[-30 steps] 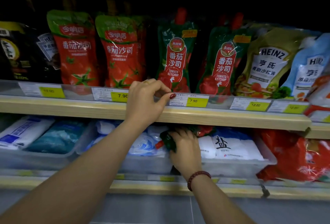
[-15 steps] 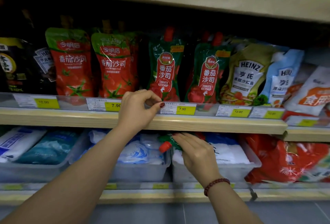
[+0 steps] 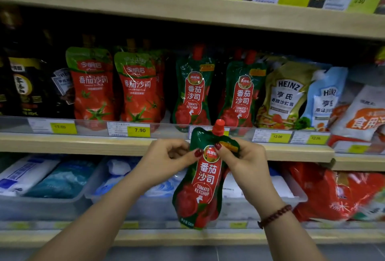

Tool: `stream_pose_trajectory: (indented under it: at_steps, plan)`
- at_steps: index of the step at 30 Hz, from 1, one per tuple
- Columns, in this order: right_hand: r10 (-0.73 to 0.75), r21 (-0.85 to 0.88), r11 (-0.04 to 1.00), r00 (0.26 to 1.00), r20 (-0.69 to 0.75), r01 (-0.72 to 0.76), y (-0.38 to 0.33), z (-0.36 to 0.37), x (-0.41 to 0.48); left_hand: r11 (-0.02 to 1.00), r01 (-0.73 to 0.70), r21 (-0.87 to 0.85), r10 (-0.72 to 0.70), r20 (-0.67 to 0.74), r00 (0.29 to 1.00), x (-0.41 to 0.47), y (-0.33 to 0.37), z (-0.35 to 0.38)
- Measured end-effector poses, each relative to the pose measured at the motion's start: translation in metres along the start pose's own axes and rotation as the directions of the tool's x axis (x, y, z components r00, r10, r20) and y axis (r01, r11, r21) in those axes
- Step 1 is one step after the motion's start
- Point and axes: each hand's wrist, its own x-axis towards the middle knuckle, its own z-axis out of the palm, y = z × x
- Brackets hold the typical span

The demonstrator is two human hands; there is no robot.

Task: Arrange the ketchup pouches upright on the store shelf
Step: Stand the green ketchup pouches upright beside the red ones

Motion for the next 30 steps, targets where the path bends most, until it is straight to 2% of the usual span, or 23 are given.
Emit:
stream_pose_trajectory:
  at_steps: [3,6,12,16,19,25,30]
  plan:
    - [0.079,0.158,0.985,0.996,-0.043,-0.072,-0.007,-0.003,0.002,0.996,0.089,0.013,-0.090,0.166,0.982,-0.013,-0.014,0.005]
    - [0.105,0.216,0.972,0.994,-0.041,-0.094,-0.011,-0.002,0.002,0.987,0.155,-0.034,-0.144,0.213,0.966,-0.018,-0.018,0.008]
    - [0.078,0.275,0.959,0.997,-0.005,-0.074,-0.014,0.003,0.003,0.978,0.118,-0.171,-0.109,0.058,0.992,-0.015,-0.010,0.011]
    - [0.053,0.188,0.979,0.993,0.107,-0.073,-0.015,0.006,0.002,0.954,0.063,-0.294,-0.072,-0.021,0.997,0.000,0.006,0.007]
    - [0.060,0.150,0.985,0.986,0.157,-0.084,-0.016,0.010,0.000,0.947,0.017,-0.320,-0.045,-0.080,0.996,0.016,0.017,-0.002]
    - [0.105,0.111,0.987,0.987,0.124,-0.119,-0.023,0.016,0.018,0.951,0.009,-0.310,-0.036,-0.081,0.996,0.040,0.033,-0.016]
    - [0.092,0.051,0.994,0.988,0.123,-0.099,-0.039,0.017,0.047,0.993,-0.045,-0.111,0.035,-0.083,0.996,0.052,0.049,-0.034]
